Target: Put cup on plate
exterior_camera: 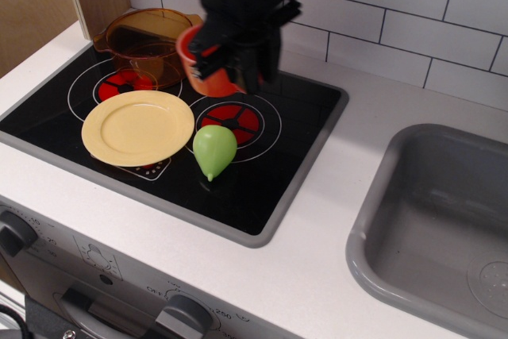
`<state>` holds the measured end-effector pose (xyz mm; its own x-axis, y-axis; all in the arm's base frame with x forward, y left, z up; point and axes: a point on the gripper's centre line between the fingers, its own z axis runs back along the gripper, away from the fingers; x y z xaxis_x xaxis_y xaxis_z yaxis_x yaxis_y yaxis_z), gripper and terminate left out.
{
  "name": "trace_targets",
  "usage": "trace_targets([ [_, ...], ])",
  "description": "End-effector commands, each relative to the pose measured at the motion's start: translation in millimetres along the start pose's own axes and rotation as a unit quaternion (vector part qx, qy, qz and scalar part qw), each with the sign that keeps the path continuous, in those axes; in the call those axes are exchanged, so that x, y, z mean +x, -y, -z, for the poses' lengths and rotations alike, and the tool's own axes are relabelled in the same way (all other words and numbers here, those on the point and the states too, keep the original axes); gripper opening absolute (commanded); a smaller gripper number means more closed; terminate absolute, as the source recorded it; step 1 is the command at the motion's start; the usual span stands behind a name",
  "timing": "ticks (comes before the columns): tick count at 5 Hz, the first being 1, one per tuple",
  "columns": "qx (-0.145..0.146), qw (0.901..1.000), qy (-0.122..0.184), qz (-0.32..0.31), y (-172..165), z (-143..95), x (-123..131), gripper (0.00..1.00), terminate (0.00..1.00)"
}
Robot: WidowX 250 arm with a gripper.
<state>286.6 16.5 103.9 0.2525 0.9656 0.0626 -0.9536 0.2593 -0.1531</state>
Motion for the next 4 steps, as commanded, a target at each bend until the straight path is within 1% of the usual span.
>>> trace_targets([
  [1,-0.014,0.9998,0.001,0.013,-24,-24,36,0.0,0.0],
  [2,-0.007,0.9998,-0.002,0.016,-35,-24,52,0.0,0.0],
  [3,-0.004,0.9996,-0.004,0.026,-48,-21,62,0.0,0.0],
  [4,0.009,0.9992,-0.008,0.037,-54,-12,62,0.0,0.0],
])
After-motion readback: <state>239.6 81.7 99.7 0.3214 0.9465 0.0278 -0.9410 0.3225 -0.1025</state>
